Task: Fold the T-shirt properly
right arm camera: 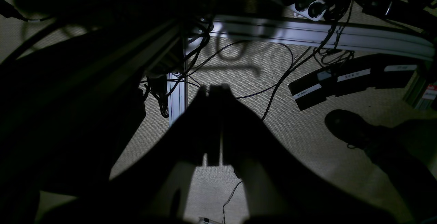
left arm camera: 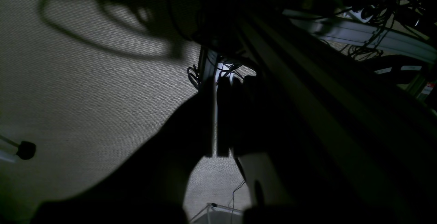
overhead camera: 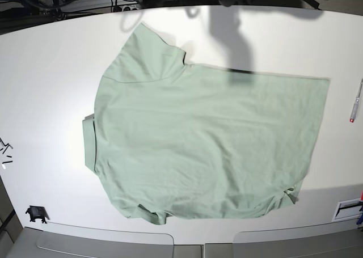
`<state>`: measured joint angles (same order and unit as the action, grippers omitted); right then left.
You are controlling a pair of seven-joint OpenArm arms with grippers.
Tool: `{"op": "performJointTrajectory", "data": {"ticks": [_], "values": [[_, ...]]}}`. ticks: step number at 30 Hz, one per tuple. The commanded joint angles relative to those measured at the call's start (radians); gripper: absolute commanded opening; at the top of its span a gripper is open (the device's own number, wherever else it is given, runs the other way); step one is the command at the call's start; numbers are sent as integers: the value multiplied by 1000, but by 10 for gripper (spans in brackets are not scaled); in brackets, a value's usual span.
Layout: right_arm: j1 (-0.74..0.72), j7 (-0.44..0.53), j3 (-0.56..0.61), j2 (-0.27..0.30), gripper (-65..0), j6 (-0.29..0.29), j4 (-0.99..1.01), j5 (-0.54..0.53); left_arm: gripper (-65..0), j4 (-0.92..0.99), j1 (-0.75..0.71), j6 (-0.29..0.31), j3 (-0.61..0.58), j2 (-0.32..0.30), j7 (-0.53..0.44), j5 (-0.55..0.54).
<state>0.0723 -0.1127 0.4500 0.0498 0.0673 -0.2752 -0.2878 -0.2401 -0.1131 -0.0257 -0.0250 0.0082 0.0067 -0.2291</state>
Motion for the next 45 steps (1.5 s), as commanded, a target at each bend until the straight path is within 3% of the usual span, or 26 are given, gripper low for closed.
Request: {"op": "performJointTrajectory", "data": {"ticks": [1,21,26,32,37,41,45], "values": [[0,6,0,0,-650,3,-6,5,-650,-4,-6,4,-2,6,-3,-3],[12,-20,0,19,-650,1,-6,5,-650,-5,-35,4,-2,-10,-15,-7],[52,6,0,85,-650,0,-6,5,-650,-98,-135,4,-2,-76,-40,-7],[163,22,0,195,-650,0,-101,4,-650,-325,-354,4,-2,-168,-37,-7],[368,21,0,325,-650,7,-346,-58,-650,-622,-615,8,-2,-263,-26,-18],[571,21,-6,443,-650,7,-593,-116,-650,-923,-846,43,0,-370,-15,-107],[804,18,-98,539,-650,11,-883,-124,-650,-1241,-1057,44,59,-446,63,-114]]}}
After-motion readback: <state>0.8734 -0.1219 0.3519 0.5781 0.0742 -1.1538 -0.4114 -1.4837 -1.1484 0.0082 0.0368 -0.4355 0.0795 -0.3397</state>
